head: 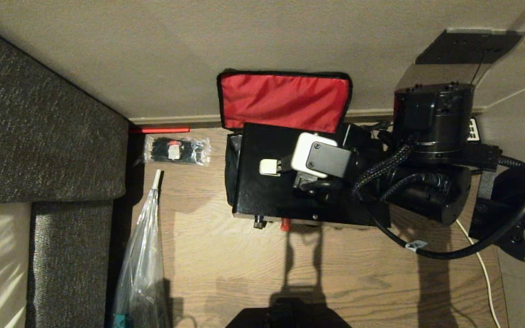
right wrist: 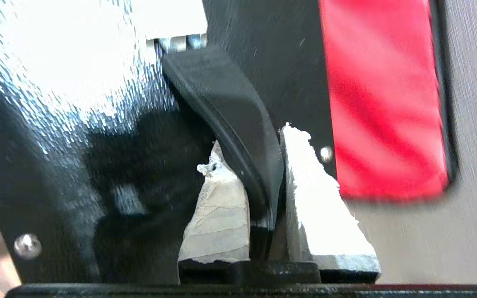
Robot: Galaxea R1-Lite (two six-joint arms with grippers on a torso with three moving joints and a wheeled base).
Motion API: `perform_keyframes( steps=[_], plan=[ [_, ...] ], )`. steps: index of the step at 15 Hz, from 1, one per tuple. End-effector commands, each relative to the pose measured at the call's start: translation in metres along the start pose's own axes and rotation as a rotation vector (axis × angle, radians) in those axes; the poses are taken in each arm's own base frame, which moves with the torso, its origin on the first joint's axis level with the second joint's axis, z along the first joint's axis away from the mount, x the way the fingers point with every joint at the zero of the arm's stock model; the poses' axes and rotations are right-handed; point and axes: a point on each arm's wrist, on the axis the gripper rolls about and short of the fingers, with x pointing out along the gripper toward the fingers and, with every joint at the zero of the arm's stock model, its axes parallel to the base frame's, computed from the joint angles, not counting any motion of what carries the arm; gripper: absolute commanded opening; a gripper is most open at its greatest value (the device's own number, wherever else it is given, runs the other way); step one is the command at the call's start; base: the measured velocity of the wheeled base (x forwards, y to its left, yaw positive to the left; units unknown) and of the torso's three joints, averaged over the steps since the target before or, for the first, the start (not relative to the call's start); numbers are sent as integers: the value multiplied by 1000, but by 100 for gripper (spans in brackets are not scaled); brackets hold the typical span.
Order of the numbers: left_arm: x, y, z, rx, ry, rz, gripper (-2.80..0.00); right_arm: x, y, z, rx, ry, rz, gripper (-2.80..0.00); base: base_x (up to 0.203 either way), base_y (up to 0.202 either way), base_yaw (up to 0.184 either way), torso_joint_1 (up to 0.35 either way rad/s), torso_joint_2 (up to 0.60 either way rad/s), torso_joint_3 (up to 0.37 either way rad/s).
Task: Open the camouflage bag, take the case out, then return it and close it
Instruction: Place the black box back
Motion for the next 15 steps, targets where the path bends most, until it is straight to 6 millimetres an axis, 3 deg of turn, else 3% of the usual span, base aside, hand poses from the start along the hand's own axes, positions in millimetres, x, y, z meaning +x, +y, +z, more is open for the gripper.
perform_keyframes(
  steps=[1, 4, 11, 15],
  plan=[
    [0, 0, -1, 0, 1, 1, -280, 7, -5, 6, -11, -60, 33, -280, 0, 0, 0, 0, 0, 0],
    [0, 0, -1, 0, 0, 1, -280, 20, -5, 6, -10, -82, 47, -280, 0, 0, 0, 0, 0, 0],
    [0, 0, -1, 0, 0, 1, -280, 53, -7, -26, 1, -103, 103, -280, 0, 0, 0, 0, 0, 0],
    [0, 0, -1, 0, 1, 1, -280, 64, -11, -35, 20, -103, 103, -280, 0, 0, 0, 0, 0, 0]
  ],
)
